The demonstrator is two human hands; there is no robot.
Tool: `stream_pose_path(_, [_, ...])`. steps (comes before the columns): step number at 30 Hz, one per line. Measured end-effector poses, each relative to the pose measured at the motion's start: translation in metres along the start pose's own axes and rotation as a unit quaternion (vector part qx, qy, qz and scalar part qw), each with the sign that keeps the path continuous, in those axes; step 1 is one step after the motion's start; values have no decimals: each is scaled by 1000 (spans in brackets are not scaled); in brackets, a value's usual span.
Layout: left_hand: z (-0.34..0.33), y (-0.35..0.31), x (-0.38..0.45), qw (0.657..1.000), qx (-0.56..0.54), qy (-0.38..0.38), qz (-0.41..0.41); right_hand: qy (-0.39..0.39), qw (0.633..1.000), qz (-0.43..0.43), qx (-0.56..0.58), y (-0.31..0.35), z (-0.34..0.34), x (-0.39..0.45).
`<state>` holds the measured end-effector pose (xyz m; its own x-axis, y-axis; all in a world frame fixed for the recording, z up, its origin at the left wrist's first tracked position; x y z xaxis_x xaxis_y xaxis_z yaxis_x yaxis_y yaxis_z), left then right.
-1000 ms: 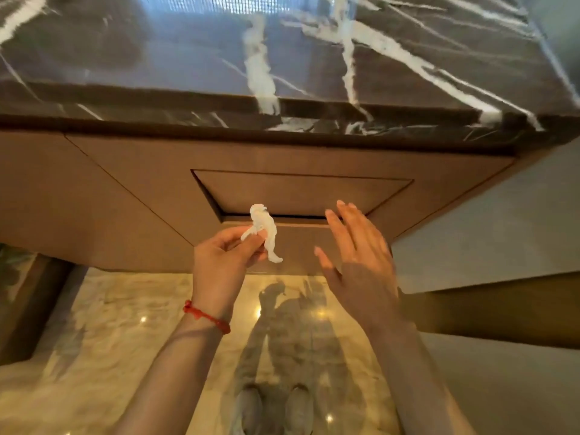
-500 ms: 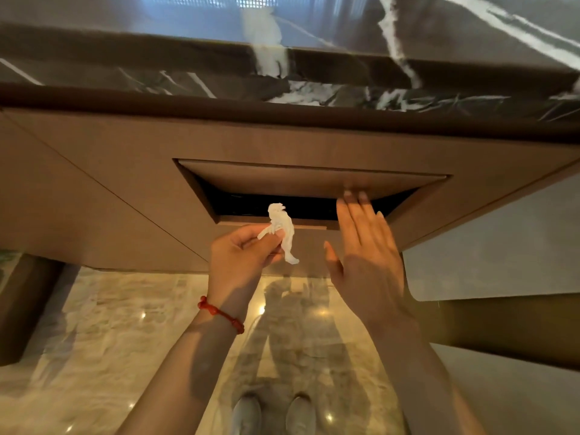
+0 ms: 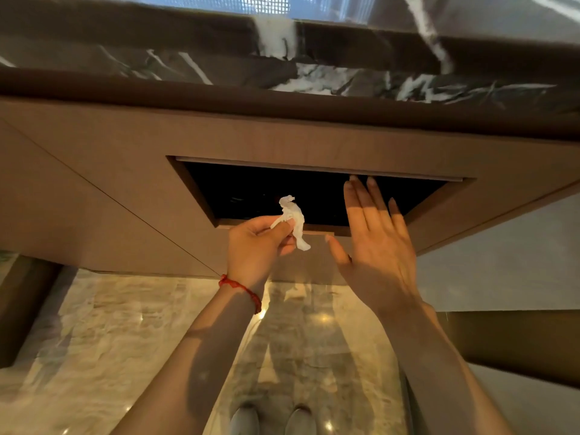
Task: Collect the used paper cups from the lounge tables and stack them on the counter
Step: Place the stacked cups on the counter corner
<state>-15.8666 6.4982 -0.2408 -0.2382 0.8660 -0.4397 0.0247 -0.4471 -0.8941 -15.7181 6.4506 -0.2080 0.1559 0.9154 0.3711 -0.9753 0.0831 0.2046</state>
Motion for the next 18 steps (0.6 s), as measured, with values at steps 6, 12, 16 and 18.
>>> stream_pose_path(6, [-11, 9, 17, 998, -15, -43, 37, 7, 1000, -2, -11, 1, -2, 4])
stream_pose_path(12, [-26, 8, 26, 987, -81, -78, 110, -4, 1000, -3, 1, 3, -1, 1])
stream_pose_path(16, [-29, 3, 28, 976, -146, -78, 143, -1, 1000, -7, 4, 3, 0, 1])
stream_pose_path(18, [-30, 0, 27, 971, -170, -71, 149, 1, 1000, -6, 4, 3, 0, 2])
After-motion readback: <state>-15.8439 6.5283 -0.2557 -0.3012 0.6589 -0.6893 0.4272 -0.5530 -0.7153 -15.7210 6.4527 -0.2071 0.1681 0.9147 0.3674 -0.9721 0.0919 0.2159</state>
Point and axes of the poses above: each hand's wrist, its own x-axis towards the middle knuckle, its own z-axis out of the back of the hand, y = z × x, the point moved 4 cm from there along x, towards the middle knuckle, and after that the axes turned 15 degrees about -y, right-handed, at the moved point
